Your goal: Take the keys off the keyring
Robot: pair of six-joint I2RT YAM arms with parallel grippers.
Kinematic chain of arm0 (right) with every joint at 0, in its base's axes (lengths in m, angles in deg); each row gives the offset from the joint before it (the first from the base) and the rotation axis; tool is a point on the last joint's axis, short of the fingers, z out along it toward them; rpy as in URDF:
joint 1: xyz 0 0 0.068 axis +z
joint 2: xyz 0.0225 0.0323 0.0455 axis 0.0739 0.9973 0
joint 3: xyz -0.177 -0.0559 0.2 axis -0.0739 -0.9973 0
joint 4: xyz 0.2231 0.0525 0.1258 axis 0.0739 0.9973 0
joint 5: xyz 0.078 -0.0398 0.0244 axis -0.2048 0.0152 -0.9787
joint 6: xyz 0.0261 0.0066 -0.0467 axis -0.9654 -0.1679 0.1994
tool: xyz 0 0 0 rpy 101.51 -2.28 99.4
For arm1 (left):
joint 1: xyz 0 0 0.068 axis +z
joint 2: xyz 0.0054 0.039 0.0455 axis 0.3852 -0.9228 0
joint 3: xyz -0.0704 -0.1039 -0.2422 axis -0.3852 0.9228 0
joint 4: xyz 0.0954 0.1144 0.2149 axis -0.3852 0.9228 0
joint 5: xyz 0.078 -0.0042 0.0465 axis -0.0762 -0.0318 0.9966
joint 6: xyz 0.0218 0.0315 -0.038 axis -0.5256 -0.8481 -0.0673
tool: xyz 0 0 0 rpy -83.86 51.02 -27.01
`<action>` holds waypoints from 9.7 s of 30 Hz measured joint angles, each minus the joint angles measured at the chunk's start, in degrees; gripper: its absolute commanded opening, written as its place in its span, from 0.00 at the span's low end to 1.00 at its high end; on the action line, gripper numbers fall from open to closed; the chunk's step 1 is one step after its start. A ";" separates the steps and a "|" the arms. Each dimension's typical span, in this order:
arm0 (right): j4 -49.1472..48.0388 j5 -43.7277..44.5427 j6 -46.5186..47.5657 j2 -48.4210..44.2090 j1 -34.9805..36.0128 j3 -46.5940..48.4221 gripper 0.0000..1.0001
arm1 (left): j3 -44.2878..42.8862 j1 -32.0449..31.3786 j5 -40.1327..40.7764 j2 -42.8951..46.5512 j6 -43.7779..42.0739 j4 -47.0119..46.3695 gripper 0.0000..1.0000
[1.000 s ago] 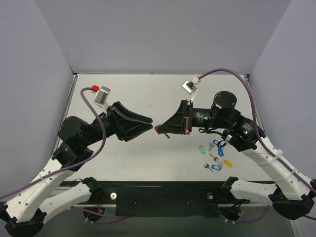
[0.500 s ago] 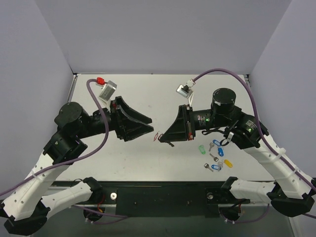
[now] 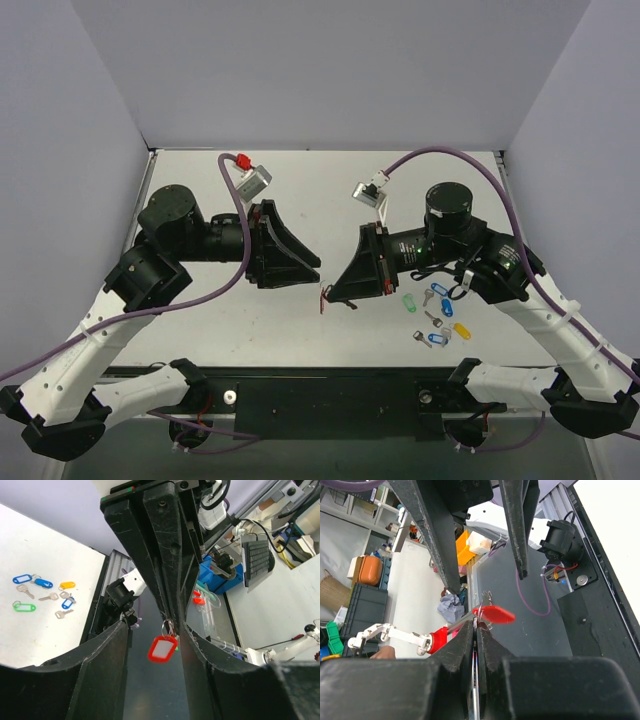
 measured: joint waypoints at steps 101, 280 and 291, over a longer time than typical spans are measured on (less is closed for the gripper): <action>-1.68 11.43 7.19 0.39 5.64 3.10 0.00 | 17.29 -4.20 8.87 9.77 14.93 -23.82 0.22; 22.23 37.59 13.46 2.32 -9.31 9.77 0.00 | 15.65 9.38 44.72 3.56 -7.74 23.61 0.00; 25.64 43.41 14.43 3.43 -20.72 -1.86 0.00 | 22.97 10.73 50.12 7.87 -12.11 22.88 0.00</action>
